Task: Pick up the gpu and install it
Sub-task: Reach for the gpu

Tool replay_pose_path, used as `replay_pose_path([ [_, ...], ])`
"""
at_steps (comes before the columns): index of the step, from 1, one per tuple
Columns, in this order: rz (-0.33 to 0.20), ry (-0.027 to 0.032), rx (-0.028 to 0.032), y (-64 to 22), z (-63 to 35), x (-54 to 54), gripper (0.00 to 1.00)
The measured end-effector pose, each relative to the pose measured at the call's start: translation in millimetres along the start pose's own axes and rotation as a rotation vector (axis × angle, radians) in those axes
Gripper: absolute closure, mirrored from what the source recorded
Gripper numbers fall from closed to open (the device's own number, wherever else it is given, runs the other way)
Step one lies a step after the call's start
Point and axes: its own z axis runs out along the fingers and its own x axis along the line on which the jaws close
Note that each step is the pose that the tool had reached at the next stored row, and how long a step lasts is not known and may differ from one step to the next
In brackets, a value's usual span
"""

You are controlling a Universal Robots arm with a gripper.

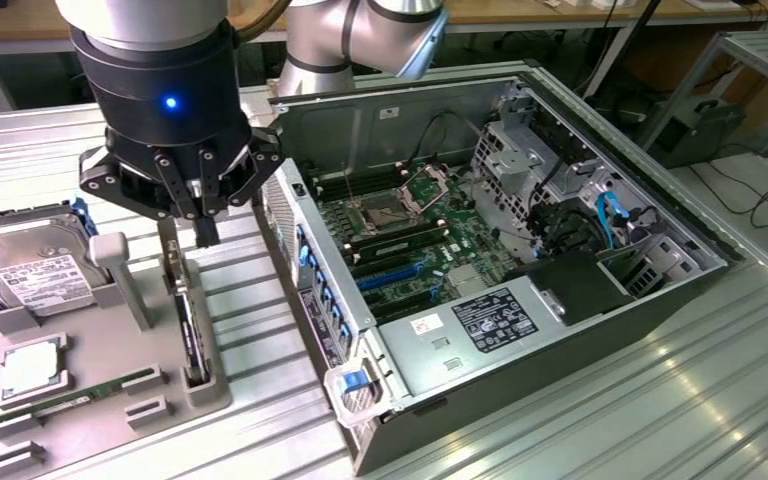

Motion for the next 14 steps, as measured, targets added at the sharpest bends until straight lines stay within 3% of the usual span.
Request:
replay_pose_path([
  [14,-0.001,0.0032,0.0001,5.3,2.9,16.5,0.89],
])
